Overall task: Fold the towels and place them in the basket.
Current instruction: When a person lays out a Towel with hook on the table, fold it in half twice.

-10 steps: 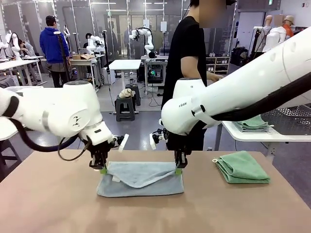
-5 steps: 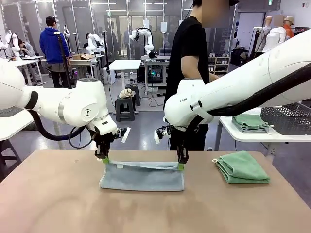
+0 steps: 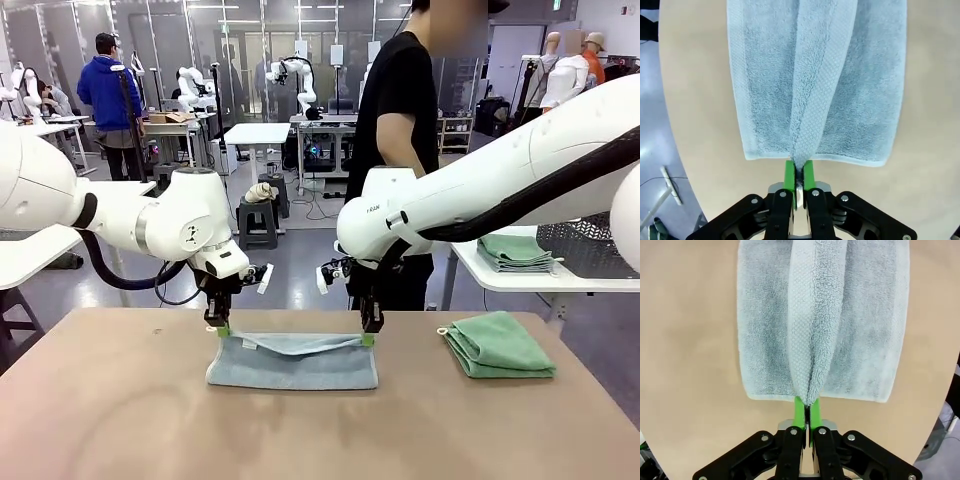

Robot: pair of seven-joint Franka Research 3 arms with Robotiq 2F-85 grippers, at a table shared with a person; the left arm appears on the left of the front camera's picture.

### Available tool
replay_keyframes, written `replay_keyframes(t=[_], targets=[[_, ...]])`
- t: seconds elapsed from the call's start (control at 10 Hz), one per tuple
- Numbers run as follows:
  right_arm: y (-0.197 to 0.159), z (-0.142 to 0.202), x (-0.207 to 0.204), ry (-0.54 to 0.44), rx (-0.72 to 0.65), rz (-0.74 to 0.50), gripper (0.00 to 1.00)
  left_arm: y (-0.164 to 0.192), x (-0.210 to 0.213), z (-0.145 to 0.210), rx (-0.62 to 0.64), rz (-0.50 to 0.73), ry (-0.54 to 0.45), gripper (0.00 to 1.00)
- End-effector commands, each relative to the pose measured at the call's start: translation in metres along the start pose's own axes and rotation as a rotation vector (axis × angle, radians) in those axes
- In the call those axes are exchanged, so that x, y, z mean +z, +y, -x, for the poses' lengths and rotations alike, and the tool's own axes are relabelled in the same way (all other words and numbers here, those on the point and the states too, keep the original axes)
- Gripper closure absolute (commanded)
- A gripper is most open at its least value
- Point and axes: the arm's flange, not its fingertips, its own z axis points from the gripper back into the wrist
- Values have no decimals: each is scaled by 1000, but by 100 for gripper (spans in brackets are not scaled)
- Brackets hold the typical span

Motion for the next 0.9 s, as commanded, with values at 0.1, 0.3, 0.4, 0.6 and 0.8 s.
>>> replay_keyframes(t=[0.1, 0.3, 0.4, 0.6, 0.8], targets=[[-13, 3, -2, 1, 41, 20, 95, 11, -1, -1, 41, -14, 36, 92], [-19, 5, -7, 3, 42, 20, 95, 11, -2, 4, 63, -21, 47, 92], [-22, 7, -9, 7, 41, 22, 95, 13, -4, 5, 69, -25, 52, 92], [-21, 9, -11, -16, 59, 46, 75, 10, -4, 7, 48, -48, 18, 73], [-18, 12, -7, -16, 74, 107, 55, 5, 0, 11, 39, -118, -7, 56]])
